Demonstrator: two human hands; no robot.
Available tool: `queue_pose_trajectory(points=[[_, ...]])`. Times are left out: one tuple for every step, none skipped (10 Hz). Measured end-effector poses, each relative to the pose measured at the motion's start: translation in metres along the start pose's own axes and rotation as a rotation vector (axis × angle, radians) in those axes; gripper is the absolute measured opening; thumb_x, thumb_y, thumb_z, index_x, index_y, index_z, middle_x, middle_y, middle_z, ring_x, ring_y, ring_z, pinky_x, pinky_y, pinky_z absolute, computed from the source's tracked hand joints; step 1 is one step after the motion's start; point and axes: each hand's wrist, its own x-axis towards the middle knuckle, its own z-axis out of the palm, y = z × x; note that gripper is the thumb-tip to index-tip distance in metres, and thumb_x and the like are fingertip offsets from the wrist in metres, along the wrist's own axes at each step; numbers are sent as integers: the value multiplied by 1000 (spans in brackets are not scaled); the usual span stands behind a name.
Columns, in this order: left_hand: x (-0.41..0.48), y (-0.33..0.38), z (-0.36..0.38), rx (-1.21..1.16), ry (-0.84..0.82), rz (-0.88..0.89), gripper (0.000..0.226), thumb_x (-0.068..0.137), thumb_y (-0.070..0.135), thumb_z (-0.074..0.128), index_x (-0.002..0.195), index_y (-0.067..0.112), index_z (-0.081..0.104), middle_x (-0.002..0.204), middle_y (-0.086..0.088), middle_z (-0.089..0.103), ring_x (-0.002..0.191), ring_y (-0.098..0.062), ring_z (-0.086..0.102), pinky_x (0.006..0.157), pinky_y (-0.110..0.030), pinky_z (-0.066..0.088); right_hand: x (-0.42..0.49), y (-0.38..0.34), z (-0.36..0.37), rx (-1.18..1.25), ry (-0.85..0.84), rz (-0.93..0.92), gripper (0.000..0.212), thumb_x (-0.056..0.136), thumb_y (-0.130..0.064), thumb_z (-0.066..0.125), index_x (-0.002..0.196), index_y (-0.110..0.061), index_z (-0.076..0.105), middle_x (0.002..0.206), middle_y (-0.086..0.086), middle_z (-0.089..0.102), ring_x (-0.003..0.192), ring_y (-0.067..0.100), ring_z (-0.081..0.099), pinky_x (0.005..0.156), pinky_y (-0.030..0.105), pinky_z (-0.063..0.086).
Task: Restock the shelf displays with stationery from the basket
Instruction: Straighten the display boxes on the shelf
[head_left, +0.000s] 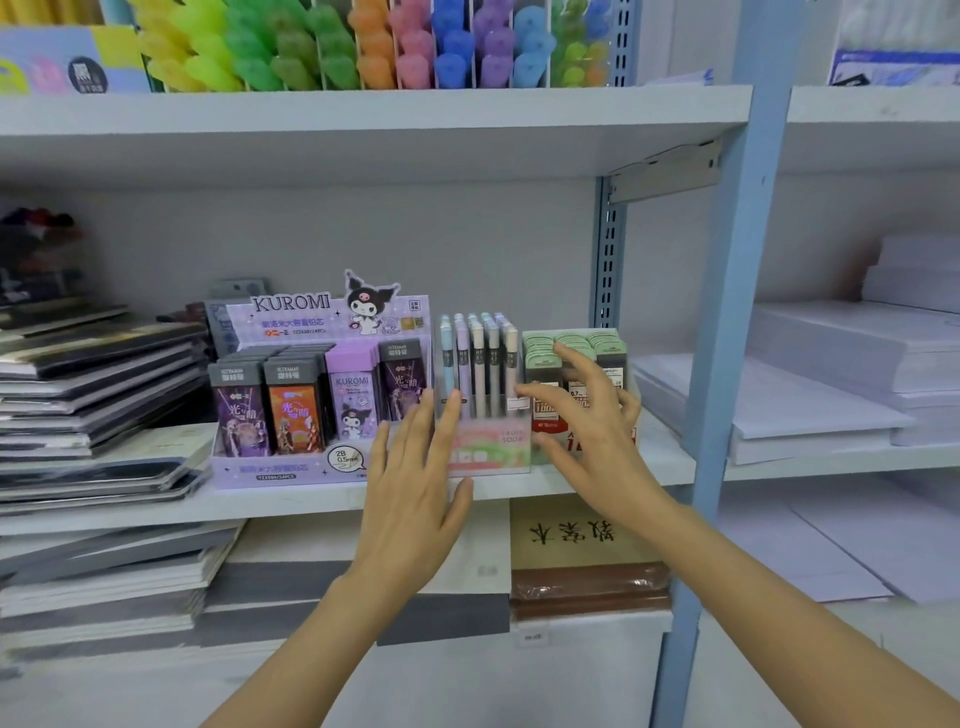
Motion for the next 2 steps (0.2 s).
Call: queue_pose_trajectory(points=[[0,3,0,-6,17,23,84,95,32,51,155,27,-7,164,-1,1,151,-20,4,122,-41,0,1,1,0,41,-12,-1,62,86,-15,68,133,-47,43,160,-8,4,146,20,16,112,57,16],[-5,-1,-6,3,27,26,83,94,30,53,155,25,-3,164,-4,0,151,-20,-1,122,-46,4,1,-1,-9,43,-37,5,74,87,-19,68,144,-47,29,162,-8,-4,148,15,7,115,51,9]])
